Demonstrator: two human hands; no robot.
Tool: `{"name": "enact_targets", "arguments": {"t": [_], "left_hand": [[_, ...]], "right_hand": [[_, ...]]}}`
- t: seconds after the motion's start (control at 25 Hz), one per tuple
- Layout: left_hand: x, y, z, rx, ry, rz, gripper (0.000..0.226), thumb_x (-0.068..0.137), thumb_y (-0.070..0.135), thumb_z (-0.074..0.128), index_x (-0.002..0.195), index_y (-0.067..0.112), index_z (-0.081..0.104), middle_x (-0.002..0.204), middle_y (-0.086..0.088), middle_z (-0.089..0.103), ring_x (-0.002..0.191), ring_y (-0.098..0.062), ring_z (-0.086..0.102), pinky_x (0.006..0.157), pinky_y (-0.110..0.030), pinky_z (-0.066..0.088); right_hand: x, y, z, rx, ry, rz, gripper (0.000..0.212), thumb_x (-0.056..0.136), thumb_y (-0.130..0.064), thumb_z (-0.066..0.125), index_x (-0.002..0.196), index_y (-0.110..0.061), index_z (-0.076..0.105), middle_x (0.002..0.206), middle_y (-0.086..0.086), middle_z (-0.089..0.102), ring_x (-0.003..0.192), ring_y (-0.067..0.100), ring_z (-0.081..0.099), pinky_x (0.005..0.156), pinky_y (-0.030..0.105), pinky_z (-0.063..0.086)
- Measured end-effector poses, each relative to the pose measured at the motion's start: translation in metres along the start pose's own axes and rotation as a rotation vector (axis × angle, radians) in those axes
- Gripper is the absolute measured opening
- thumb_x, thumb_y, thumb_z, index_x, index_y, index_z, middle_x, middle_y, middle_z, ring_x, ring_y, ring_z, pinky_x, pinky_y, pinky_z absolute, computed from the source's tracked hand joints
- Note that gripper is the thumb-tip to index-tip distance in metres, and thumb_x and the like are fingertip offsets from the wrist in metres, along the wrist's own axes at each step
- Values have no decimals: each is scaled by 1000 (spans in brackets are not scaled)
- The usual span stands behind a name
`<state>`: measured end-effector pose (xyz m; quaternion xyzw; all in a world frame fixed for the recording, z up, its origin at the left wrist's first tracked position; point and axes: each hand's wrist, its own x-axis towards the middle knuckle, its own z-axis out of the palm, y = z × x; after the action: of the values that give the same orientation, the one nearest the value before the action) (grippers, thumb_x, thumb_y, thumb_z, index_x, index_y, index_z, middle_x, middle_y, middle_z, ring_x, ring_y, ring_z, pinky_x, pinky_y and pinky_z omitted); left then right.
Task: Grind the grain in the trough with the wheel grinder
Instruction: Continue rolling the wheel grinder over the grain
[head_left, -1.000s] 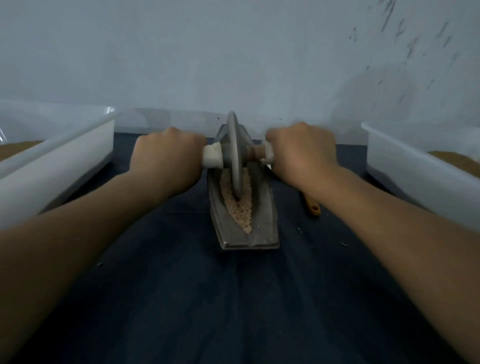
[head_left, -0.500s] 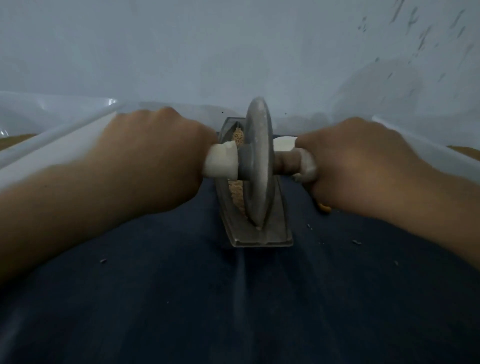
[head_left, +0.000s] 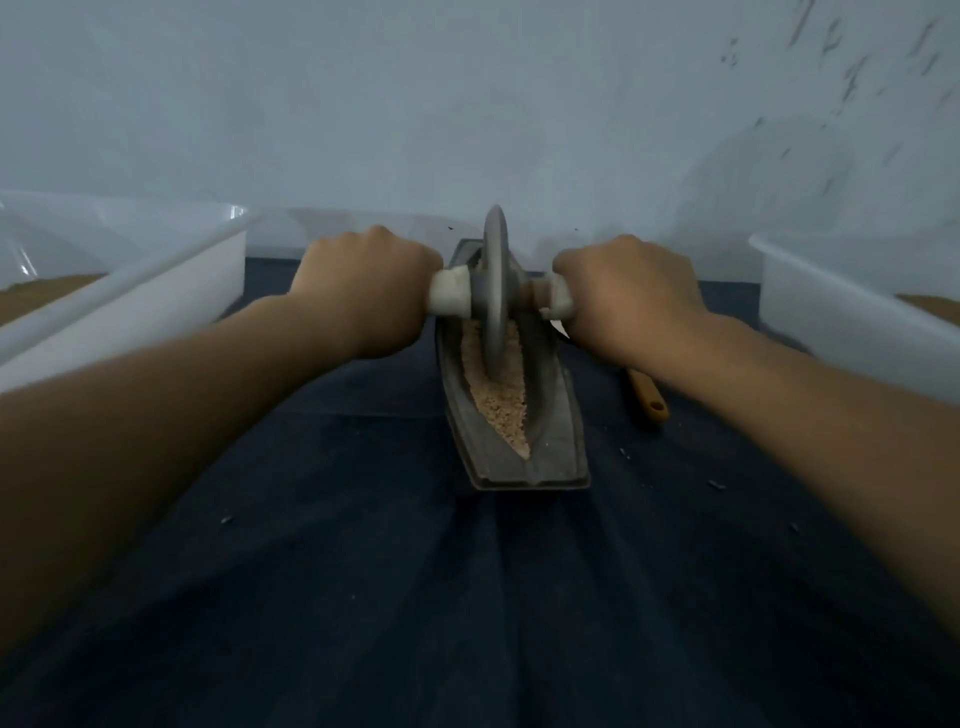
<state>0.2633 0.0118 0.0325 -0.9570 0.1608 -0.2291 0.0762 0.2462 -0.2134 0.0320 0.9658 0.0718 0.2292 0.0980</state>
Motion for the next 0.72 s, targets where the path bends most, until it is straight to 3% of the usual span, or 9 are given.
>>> {"name": "enact_targets", "arguments": {"t": [0.08,0.16,0.24,0.36,0.4,0.52,0.64,0.72], "left_hand": [[-33,-3,-10,18,133,84,11,80,28,64,88,33,59,65,7,35,56,-21,38,51,-30,34],[-59,-4,-24,40,278,138,23,70,31,67,75,36,45,59,10,25,47,-19,28,47,-20,20],[-64,-5,-27,45,282,110,32,66,32,69,72,39,39,57,12,21,43,-17,23,49,-16,15],[-38,3,-4,104,190,26,16,78,30,67,78,35,52,59,10,27,45,-12,22,47,-21,20],[-20,5,3,127,176,-19,7,83,29,64,86,31,58,63,5,36,47,-16,32,48,-27,27],[21,9,1,67,20,-98,15,90,27,59,103,25,65,86,-6,56,74,-30,56,61,-37,39],[8,12,-11,100,-15,-45,16,88,25,59,104,26,64,82,-3,52,72,-27,51,62,-37,39],[-24,8,-15,109,78,34,13,83,29,62,95,34,61,70,5,40,58,-20,41,55,-33,36]], "right_hand": [[-33,10,-17,-11,12,-56,24,77,-28,68,70,-31,46,63,-6,48,56,18,48,46,24,30],[-59,15,-34,9,61,-84,21,62,-32,59,69,-46,45,48,-12,41,43,12,42,40,23,34],[-65,17,-36,9,96,-103,29,54,-33,52,72,-55,42,41,-13,33,37,10,37,37,21,33],[-33,7,-11,-51,86,-1,20,71,-30,64,70,-35,45,55,-9,44,47,13,38,46,21,27],[-15,2,1,-25,63,40,20,79,-29,65,73,-32,47,66,-4,52,54,17,43,50,24,28],[20,-3,15,55,3,106,13,89,-20,64,86,-26,52,93,7,64,75,28,53,60,32,35],[3,1,8,90,-51,66,13,89,-24,63,87,-26,51,89,3,62,73,25,50,58,31,35],[-29,9,-1,75,0,-3,14,82,-28,65,80,-31,52,72,-6,57,59,19,47,50,26,30]]}}
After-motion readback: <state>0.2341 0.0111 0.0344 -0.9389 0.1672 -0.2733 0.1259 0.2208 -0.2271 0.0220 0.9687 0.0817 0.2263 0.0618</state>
